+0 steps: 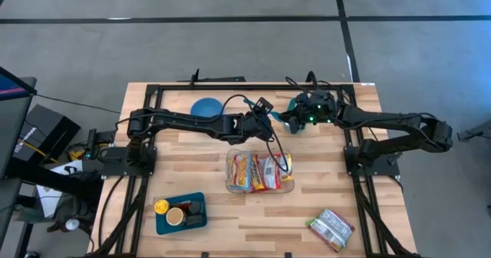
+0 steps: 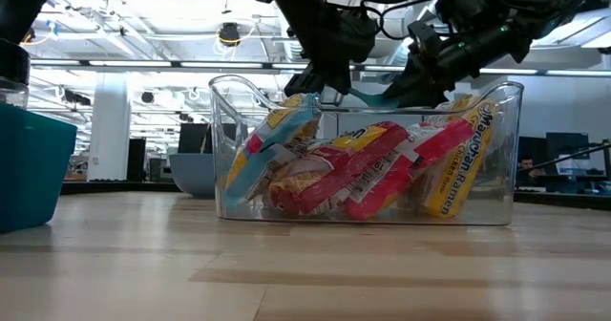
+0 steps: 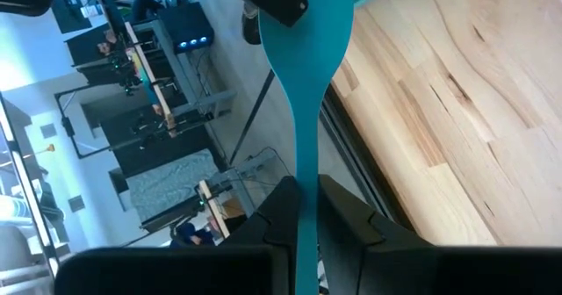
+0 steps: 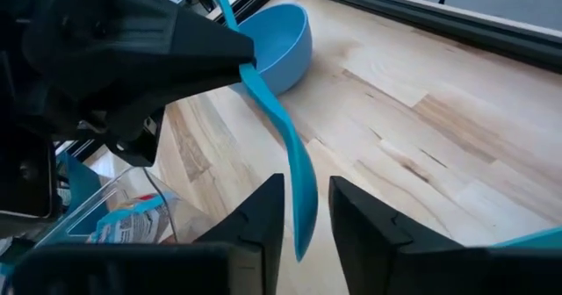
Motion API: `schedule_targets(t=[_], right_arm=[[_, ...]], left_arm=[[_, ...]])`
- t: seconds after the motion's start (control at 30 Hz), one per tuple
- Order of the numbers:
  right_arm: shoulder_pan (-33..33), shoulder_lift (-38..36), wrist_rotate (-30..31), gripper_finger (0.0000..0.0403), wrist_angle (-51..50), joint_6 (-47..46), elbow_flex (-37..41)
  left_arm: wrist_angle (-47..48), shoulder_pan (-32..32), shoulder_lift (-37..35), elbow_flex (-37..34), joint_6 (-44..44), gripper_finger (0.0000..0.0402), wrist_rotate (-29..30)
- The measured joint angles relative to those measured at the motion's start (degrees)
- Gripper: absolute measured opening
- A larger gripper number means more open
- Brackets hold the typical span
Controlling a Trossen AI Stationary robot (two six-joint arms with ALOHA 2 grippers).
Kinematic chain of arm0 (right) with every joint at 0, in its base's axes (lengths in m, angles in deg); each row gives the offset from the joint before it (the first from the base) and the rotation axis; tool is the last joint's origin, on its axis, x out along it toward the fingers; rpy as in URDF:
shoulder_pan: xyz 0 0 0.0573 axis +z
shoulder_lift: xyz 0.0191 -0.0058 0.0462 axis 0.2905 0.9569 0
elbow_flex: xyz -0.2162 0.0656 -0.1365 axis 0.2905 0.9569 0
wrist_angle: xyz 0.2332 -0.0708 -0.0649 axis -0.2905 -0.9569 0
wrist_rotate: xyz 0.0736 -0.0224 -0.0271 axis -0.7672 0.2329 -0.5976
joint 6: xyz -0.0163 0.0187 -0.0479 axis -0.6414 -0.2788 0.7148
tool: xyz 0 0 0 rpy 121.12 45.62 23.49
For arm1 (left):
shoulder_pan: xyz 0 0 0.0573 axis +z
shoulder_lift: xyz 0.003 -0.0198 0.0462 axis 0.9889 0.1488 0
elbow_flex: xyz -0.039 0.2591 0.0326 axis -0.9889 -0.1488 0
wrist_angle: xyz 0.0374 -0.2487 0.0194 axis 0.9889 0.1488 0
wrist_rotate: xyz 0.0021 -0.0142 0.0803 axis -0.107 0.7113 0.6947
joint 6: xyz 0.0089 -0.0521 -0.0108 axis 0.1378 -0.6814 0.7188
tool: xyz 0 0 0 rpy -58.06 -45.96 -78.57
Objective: Pick & Place Food Item
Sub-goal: Put the blue baby spoon into the blue bin
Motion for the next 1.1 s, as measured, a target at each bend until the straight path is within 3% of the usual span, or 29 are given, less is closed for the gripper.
schedule_targets(t=[0.53,0.7,1.1], right_arm=[[0.00,0.07,0.69,0.0008,-0.54,-0.60,0.00],[0.04,0.08,2.43,0.0005,-0.79,-0.58,0.02],[-0.17,0.01,2.77,0.0001,-0.54,-0.62,0.02]], left_arm=[[-0.15,0.00,0.00,0.04,-0.02,0.0021,0.01],[-0.22,0.00,0.00,0.09,-0.02,0.0024,-0.03],[-1.84,-0.35,0.00,0.09,-0.61,0.0104,0.42]])
